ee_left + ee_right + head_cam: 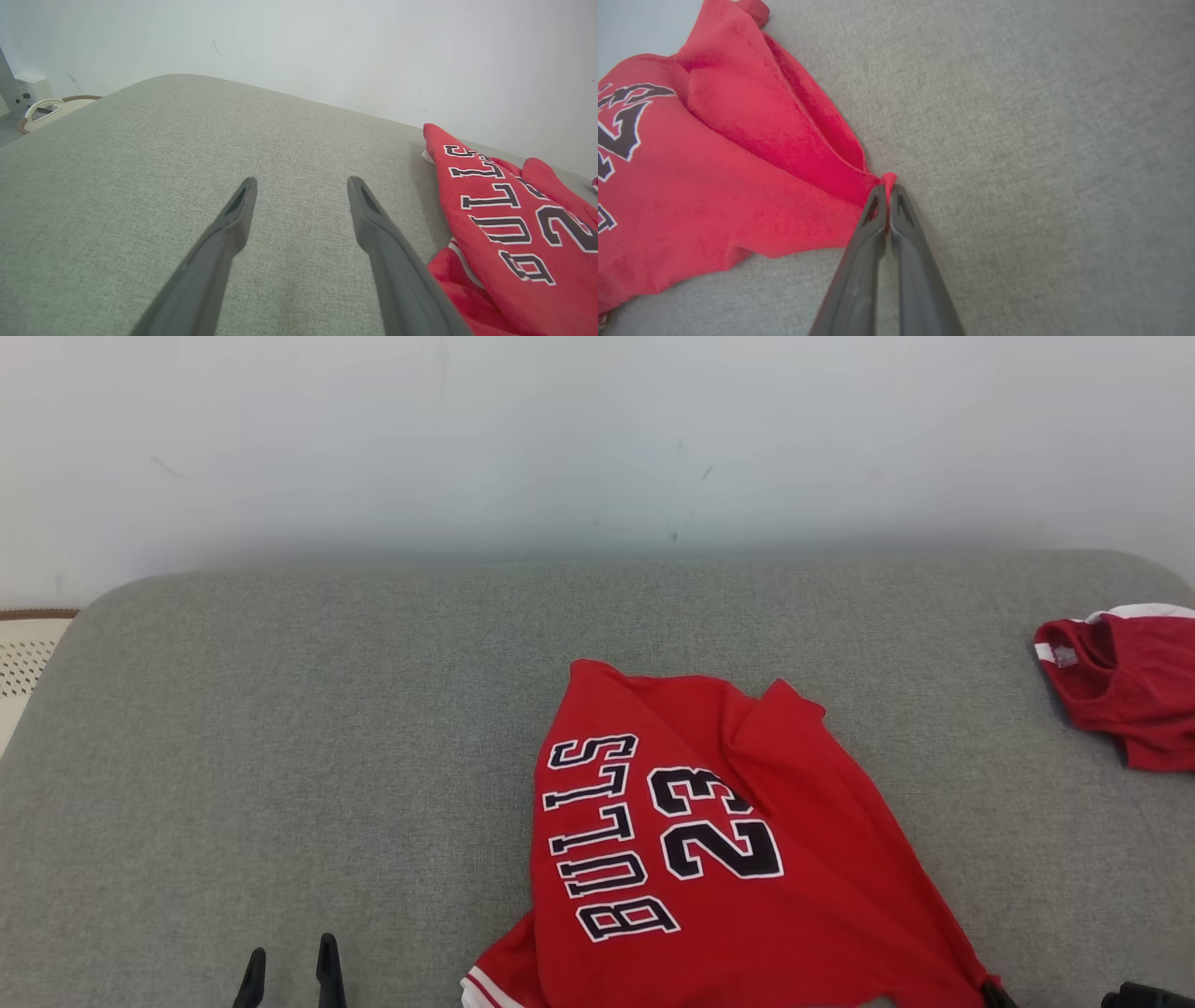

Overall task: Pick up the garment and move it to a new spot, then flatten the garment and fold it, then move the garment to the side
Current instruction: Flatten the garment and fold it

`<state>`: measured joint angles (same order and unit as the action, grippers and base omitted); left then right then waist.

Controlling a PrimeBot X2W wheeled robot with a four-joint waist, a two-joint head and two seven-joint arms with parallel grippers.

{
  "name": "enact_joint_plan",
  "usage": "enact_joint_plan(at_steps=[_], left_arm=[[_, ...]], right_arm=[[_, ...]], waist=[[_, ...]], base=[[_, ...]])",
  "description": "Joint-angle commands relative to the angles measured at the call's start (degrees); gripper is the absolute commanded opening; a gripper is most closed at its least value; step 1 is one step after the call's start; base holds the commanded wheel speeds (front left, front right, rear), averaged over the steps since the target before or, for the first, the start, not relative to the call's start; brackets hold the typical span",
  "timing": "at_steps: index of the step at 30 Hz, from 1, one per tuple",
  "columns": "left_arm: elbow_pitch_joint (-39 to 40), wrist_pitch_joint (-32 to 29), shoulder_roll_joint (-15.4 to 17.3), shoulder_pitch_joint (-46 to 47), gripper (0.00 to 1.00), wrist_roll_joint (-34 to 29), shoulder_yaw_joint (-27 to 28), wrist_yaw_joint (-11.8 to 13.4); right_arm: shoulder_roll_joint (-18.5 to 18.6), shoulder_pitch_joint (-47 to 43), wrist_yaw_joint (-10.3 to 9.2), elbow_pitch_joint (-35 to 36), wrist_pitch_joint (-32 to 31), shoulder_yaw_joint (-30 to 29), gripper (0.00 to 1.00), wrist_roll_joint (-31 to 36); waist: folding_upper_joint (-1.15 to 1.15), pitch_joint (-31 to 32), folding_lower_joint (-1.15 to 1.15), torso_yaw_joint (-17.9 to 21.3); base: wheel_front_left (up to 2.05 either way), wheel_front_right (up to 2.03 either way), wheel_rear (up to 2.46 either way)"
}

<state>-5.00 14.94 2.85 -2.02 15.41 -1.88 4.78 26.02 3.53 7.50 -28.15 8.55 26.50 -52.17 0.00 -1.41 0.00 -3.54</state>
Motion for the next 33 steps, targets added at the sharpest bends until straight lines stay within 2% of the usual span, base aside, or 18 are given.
enact_joint_plan(at_steps=[1,7,8,9,14,18,25,29,33], left_arm=[[-0.2,0.2,0.1,-0.1,1.0,-0.4,0.3,0.0],[-0.3,0.2,0.1,-0.5,1.0,-0.4,0.8,0.1],[-0.4,0.2,0.1,-0.6,1.0,-0.4,0.8,0.1],[-0.5,0.2,0.1,-0.6,1.0,-0.4,0.8,0.1],[-0.7,0.2,0.1,-0.9,1.0,-0.4,0.9,0.0],[-0.9,0.2,0.1,-0.9,1.0,-0.5,0.8,-0.4],[-0.3,0.2,0.1,-0.9,1.0,-1.1,1.5,-0.4],[0.9,0.2,0.1,-1.6,1.0,-1.8,2.4,-0.3],[2.1,0.2,0.1,-1.9,1.0,-2.6,2.9,-0.6]], right_arm=[[-0.7,-1.8,-0.02,0.5,-1.4,-0.9,0.0,1.1],[-3.6,-4.8,-0.02,4.8,-6.0,-6.6,0.02,6.7],[-3.9,-5.0,-0.02,5.6,-5.6,-7.9,0.81,8.2],[-4.5,-5.4,-0.02,6.3,-5.7,-9.1,1.0,9.5],[-7.6,-6.8,-0.02,11.7,-5.5,-17.2,1.0,18.5],[-9.9,-7.6,-0.02,15.8,-5.9,-21.2,1.0,23.5],[-12.7,-7.6,-0.02,20.2,-5.1,-22.6,1.0,28.9],[-14.0,-6.3,-0.02,21.5,-2.7,-24.5,1.0,34.1],[-14.8,-5.4,-0.02,22.2,-0.6,-23.8,1.0,36.9]], waist=[[0.0,0.0,0.0,0.0],[0.0,0.1,0.0,0.7],[0.0,0.1,0.0,0.8],[0.0,0.3,0.0,0.9],[0.0,0.8,0.0,1.5],[0.0,1.0,0.0,1.5],[0.0,1.4,0.0,1.2],[0.0,1.9,0.0,1.1],[0.0,2.4,0.0,1.0]], base=[[0.0,0.0,0.0],[0.0,0.0,0.0],[0.0,0.0,0.0],[0.0,0.0,0.0],[0.0,0.0,0.0],[0.0,0.0,0.0],[0.0,0.0,0.0],[0.0,0.0,0.0],[0.0,0.0,0.0]])
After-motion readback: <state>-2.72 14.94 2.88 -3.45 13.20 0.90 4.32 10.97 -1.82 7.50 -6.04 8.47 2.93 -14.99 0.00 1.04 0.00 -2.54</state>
